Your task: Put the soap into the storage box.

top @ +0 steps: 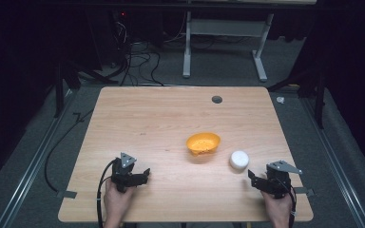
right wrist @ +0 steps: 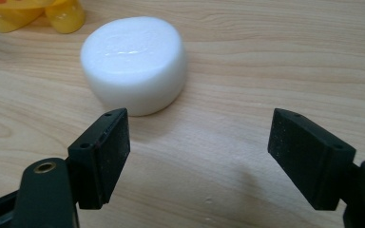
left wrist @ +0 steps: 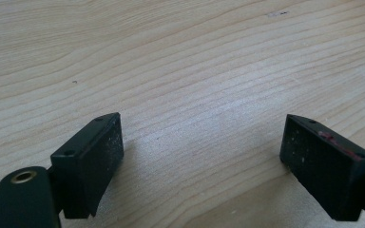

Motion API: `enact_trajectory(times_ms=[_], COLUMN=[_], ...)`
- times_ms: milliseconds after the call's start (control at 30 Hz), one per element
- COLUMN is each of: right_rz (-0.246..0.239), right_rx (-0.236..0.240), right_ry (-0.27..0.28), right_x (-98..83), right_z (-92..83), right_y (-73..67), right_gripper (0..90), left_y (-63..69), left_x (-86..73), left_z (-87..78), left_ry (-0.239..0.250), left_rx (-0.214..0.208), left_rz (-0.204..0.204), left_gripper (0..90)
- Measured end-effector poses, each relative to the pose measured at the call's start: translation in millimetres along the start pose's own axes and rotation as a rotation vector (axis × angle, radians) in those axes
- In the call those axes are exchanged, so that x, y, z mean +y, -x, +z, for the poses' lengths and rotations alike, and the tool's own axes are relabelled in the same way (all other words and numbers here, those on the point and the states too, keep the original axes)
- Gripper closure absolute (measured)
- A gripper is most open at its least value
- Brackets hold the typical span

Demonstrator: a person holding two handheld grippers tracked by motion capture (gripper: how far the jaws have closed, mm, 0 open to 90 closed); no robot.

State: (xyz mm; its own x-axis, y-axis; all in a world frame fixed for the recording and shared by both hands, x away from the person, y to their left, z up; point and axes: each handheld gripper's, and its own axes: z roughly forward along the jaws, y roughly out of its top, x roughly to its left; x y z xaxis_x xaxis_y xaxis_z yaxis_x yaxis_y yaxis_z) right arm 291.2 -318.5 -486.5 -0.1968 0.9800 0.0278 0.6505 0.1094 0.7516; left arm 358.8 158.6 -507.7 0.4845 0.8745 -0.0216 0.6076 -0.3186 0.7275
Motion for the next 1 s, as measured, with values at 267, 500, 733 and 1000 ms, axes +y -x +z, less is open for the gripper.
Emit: enact_trajectory(times_ms=[267, 500, 733, 1000], right_rz=[-0.023, -0.046, -0.065, -0.077], right_rx=[0.034, 0.037, 0.039, 0.052], right_ry=[-0.004, -0.016, -0.03, -0.054], right_x=[0.2, 5.5, 14.2, 26.4], right_z=[1.4, 5.9, 17.0, 34.3], right_y=[-12.5, -24.5, -31.1, -34.8], right_gripper=[19.6, 17.3, 14.9, 14.9], left_y=[0.0, 0.0, -0.1, -0.1], left_x=[0.0, -0.1, -0.1, -0.1], left_z=[0.0, -0.1, -0.3, -0.3], left_ry=[0.0, 0.0, -0.001, -0.001], left_rx=[0.001, -0.001, -0.003, -0.002], left_rz=[0.0, 0.001, 0.001, 0.002], left_gripper=[14.8, 14.8, 14.8, 14.8])
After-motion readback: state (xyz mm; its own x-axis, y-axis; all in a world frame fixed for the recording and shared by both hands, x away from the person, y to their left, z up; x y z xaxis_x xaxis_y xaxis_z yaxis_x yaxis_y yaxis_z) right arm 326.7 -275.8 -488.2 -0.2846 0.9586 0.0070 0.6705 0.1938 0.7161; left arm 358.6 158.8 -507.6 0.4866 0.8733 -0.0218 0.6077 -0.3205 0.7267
